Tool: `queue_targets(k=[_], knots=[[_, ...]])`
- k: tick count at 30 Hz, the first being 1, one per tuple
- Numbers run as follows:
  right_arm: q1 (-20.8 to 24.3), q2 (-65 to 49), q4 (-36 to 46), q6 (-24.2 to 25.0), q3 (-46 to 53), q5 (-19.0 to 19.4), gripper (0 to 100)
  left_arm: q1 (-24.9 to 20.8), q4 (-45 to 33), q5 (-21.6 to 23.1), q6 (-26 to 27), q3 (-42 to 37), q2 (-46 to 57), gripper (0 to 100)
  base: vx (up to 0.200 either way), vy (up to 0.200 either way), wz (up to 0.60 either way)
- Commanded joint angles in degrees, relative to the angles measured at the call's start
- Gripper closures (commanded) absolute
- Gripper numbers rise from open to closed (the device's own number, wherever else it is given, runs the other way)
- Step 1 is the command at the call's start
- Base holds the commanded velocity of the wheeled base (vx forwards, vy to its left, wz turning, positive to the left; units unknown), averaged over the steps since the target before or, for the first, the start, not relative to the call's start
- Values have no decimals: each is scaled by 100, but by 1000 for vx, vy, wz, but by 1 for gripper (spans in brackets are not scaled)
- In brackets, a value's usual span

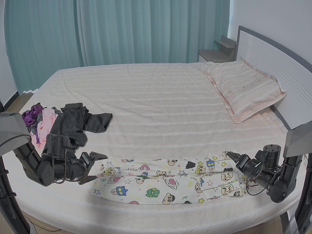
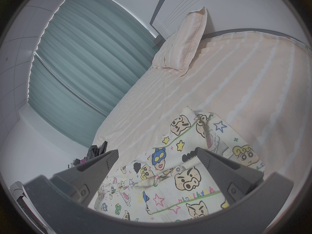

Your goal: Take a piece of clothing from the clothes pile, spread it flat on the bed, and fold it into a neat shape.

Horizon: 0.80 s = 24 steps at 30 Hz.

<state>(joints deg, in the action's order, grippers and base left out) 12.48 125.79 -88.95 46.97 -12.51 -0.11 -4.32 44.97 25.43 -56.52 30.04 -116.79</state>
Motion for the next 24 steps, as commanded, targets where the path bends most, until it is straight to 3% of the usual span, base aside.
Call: queue_targets(k=[1, 5, 24], knots=[[26, -37, -78, 5, 20, -7, 0, -8, 3, -3, -26, 20, -37, 0, 0, 0, 0], [26, -37, -69, 5, 20, -7, 0, -8, 3, -3, -44, 11, -20, 0, 0, 0, 0], [88, -81, -78, -12, 47, -209, 0, 18, 3, -3, -53, 20, -20, 0, 0, 200, 0]])
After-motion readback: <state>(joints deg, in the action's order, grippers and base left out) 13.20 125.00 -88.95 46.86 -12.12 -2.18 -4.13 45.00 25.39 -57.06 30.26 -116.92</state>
